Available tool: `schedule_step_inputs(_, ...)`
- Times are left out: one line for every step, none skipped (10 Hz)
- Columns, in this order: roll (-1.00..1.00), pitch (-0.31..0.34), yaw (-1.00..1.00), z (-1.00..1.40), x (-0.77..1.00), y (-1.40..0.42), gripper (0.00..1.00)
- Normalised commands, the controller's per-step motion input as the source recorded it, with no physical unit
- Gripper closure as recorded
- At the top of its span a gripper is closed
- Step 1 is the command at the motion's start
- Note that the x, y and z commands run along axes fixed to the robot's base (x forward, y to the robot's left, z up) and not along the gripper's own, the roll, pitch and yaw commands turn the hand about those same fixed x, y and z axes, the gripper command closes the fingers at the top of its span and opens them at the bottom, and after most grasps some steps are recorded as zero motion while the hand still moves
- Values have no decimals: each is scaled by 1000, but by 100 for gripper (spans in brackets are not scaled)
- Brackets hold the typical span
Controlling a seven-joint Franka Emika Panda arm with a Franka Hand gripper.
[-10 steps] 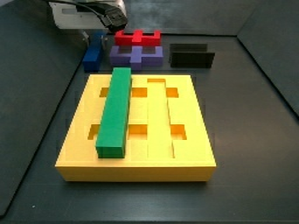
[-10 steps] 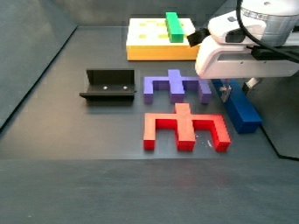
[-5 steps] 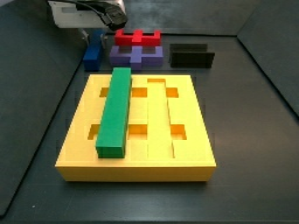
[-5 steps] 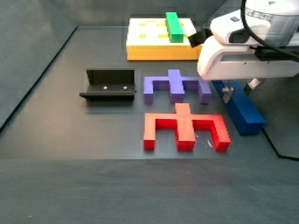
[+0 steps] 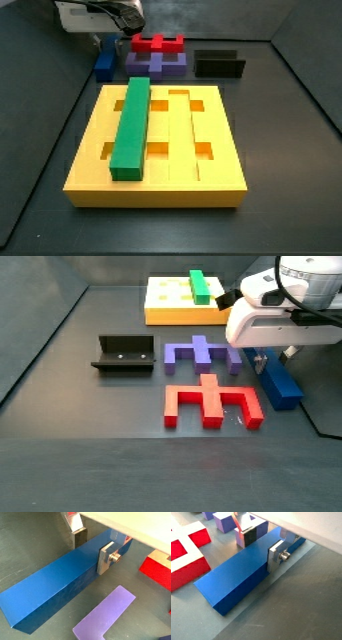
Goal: Pick up the blue object. Move up. Move to above the board. Insert the blue object.
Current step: Pick up the blue object, then move up.
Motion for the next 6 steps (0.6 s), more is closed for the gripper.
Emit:
schedule_step_inputs(0,0,0,0,0,0,100)
schedule_step_inputs(0,0,0,0,0,0,100)
schedule_step_inputs(0,0,0,0,0,0,100)
schedule_step_inputs(0,0,0,833,0,0,100)
schedule_step_inputs(3,31,2,796,-68,64,100)
schedule_step_inputs(15,58,-7,617,-135,60,100)
